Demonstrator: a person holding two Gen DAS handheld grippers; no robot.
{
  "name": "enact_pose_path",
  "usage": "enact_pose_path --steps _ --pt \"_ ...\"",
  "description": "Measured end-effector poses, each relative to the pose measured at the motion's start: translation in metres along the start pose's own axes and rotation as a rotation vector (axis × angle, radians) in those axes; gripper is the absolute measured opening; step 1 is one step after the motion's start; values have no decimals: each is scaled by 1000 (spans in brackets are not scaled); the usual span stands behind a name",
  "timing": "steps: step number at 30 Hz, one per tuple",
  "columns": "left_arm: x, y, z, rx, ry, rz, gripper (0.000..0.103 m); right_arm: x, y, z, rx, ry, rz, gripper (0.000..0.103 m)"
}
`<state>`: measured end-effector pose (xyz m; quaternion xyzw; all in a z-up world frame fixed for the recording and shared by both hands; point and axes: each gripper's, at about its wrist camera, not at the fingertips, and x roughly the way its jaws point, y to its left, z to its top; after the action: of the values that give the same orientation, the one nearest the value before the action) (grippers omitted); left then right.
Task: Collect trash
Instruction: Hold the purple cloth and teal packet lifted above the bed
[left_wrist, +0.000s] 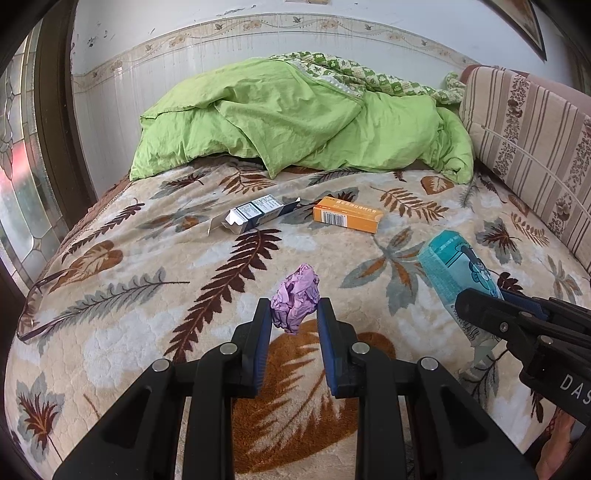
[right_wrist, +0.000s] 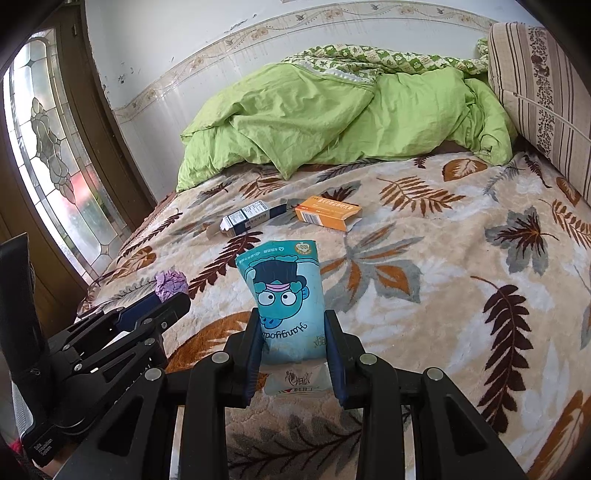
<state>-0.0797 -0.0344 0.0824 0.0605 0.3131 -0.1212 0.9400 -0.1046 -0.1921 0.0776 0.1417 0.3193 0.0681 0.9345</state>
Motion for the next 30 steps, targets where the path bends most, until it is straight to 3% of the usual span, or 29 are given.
enact_pose_path --steps 30 --pt "3 1 -1 2 4 3 24 0 -2 0 5 1 6 33"
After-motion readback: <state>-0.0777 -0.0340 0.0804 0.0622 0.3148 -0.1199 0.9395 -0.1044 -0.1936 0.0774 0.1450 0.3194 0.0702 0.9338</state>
